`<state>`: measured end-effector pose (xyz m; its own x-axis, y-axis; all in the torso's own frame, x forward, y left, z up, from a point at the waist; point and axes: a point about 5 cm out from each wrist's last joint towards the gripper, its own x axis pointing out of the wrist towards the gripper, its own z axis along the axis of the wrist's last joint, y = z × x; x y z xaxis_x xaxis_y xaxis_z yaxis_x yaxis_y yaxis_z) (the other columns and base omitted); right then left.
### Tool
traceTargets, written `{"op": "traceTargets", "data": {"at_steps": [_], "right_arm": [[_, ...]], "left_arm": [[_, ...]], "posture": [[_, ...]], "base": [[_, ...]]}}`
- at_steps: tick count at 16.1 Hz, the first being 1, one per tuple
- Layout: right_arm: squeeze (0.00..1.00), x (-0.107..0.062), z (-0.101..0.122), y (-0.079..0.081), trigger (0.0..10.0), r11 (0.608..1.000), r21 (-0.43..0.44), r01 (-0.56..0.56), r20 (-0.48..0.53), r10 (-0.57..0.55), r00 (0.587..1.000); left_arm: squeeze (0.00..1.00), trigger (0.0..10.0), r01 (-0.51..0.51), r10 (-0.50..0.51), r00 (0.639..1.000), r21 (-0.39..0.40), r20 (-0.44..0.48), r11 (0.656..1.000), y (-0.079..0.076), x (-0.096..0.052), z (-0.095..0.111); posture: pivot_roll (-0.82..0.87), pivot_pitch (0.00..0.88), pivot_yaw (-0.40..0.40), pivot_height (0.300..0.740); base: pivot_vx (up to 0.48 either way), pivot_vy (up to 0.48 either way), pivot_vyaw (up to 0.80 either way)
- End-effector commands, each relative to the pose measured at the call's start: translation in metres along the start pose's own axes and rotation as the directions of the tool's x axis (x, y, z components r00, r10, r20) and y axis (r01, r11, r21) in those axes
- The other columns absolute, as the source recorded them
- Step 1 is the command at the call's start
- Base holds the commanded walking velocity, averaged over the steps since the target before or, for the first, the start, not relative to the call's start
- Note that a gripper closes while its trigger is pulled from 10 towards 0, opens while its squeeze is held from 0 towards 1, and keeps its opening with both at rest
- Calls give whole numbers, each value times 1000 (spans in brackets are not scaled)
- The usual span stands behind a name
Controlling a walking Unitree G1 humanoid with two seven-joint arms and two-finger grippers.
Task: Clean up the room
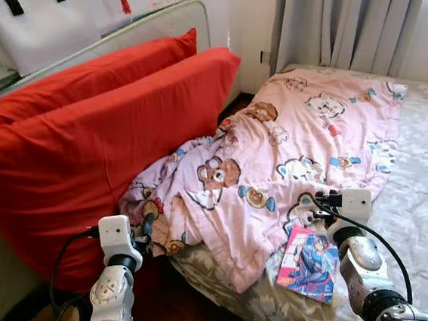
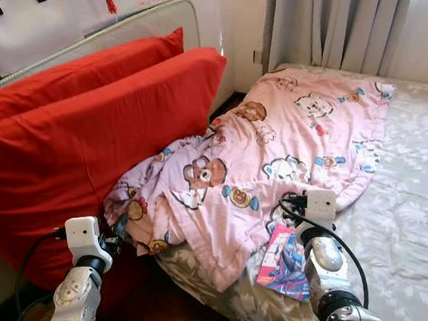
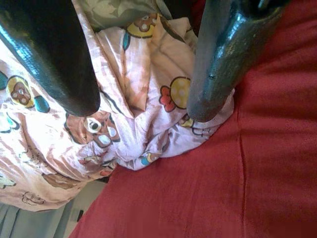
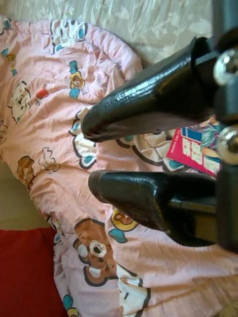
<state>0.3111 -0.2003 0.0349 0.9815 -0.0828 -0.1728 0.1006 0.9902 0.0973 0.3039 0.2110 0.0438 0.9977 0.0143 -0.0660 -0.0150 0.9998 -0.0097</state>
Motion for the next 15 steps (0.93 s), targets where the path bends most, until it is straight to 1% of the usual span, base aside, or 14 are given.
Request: {"op": "traceTargets", "data": {"at_steps": [1, 7, 8, 10, 15], "right_arm": [[0, 0, -1, 2, 10000, 1000, 9, -2, -4, 2, 1000], [0, 0, -4, 7, 10000, 1000, 8, -16, -25, 16, 1000], [0, 0, -5, 7, 10000, 1000, 21, -14, -39, 15, 999], [0, 0, -5, 8, 10000, 999, 29, -17, -31, 18, 999], [0, -2, -9, 10, 10000, 999, 38, -26, -43, 28, 999]], "left_arm": [[0, 10000, -5, 5, 1000, -2, -1, 1000, 2, 0, 1], [0, 10000, -1, 1, 1000, -2, -5, 1000, 2, -2, -1], [0, 10000, -1, 1, 1000, -2, -6, 1000, 2, -2, -2], [0, 10000, -1, 1, 1000, -4, -7, 1000, 2, -2, -2], [0, 10000, 0, 0, 1000, -5, -8, 1000, 3, -2, -2]], "posture": [[33, 0, 5, 671], [34, 0, 7, 671], [34, 0, 7, 671], [34, 0, 11, 658], [37, 0, 14, 658]], "base": [[0, 0, 0], [0, 0, 0], [0, 0, 0], [0, 0, 0], [0, 0, 0]]}}
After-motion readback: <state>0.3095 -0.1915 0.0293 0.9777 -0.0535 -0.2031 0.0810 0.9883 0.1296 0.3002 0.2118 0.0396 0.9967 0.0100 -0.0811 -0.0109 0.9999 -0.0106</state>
